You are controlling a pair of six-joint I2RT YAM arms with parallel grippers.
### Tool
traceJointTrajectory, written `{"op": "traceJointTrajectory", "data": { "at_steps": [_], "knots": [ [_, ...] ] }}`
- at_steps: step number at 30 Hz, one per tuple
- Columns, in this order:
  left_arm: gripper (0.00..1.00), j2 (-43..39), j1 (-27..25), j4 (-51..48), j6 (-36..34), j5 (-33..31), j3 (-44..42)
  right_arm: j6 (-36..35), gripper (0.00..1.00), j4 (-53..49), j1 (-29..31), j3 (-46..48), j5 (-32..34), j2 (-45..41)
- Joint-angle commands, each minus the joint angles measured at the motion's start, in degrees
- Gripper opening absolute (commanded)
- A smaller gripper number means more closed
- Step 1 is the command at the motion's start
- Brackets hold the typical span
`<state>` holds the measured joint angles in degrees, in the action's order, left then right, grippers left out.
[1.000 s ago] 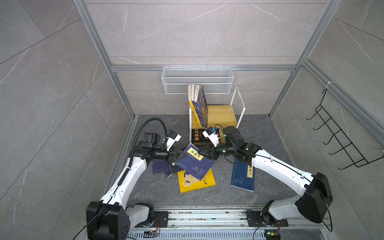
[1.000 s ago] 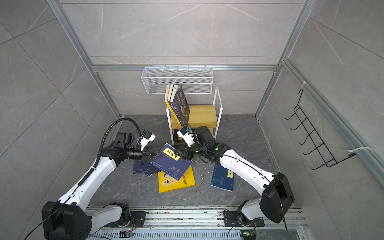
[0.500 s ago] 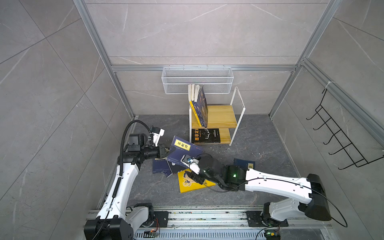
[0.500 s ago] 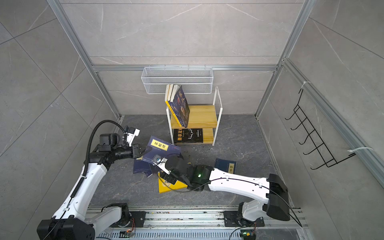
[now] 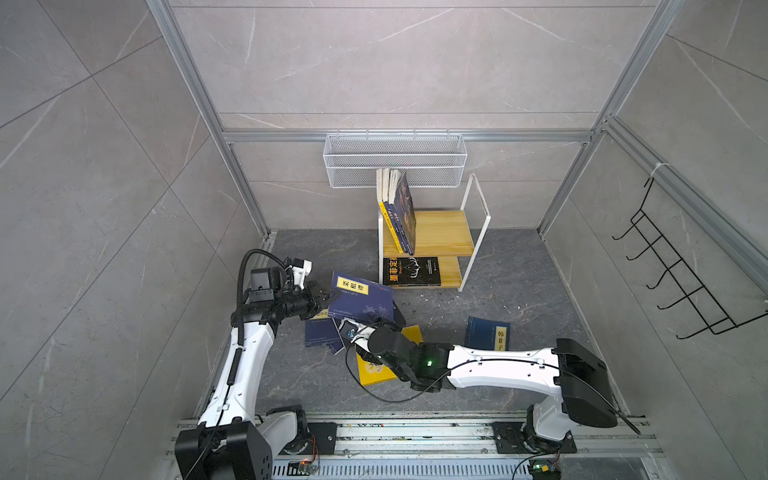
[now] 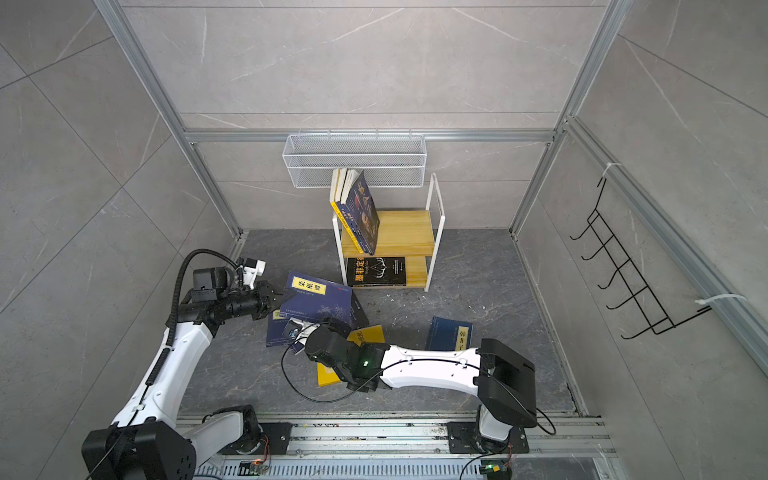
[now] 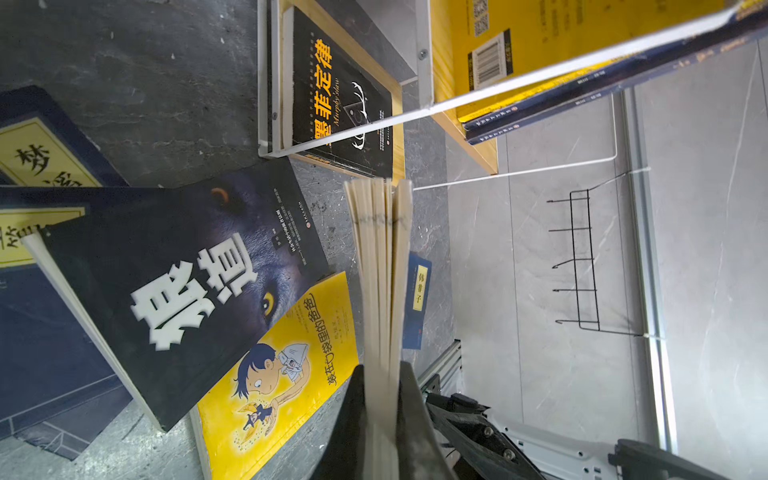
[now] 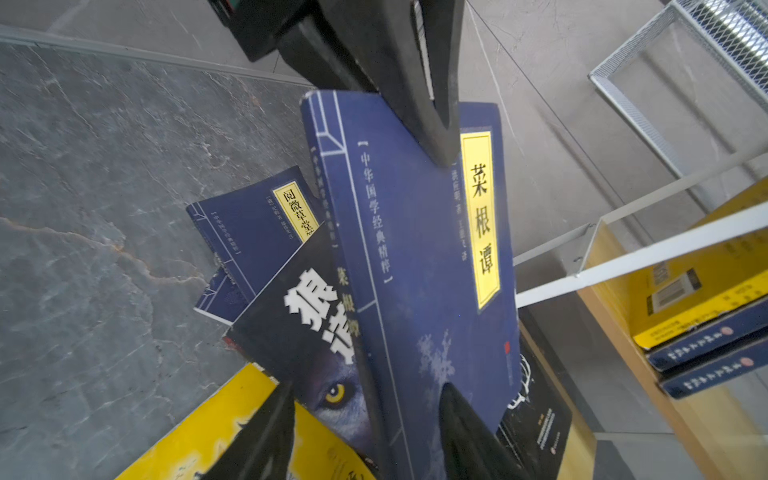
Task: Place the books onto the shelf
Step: 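Carry the upright blue book toward the shelf's lower tier with right gripper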
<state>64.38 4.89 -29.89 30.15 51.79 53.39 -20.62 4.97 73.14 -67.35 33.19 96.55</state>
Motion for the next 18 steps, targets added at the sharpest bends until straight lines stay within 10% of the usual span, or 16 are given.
{"op": "traceJointTrajectory", "data": {
  "at_steps": [1, 6, 11, 18],
  "knots": [
    [0.0, 0.24, 0.12, 2.04, 3.78, 2.37, 0.13, -2.96, 0.56, 6.15, -1.29, -0.97, 1.57, 2.48],
    [0.0, 0.39, 0.09, 3.25, 4.74, 3.75, -1.0, -6.12, 0.48, 6.31, -2.75, -4.02, -0.2, 6.49],
    [0.15, 0.62, 0.26, 3.76, 2.95, 2.25, -1.78, -8.75, 0.01, 6.19, -3.4, -5.18, -0.27, 7.35],
    [0.57, -0.2, 1.99, 2.68, -3.39, -3.37, -1.84, -13.5, 0.0, 5.54, -3.7, -0.18, -0.25, 2.87]
  ]
}}
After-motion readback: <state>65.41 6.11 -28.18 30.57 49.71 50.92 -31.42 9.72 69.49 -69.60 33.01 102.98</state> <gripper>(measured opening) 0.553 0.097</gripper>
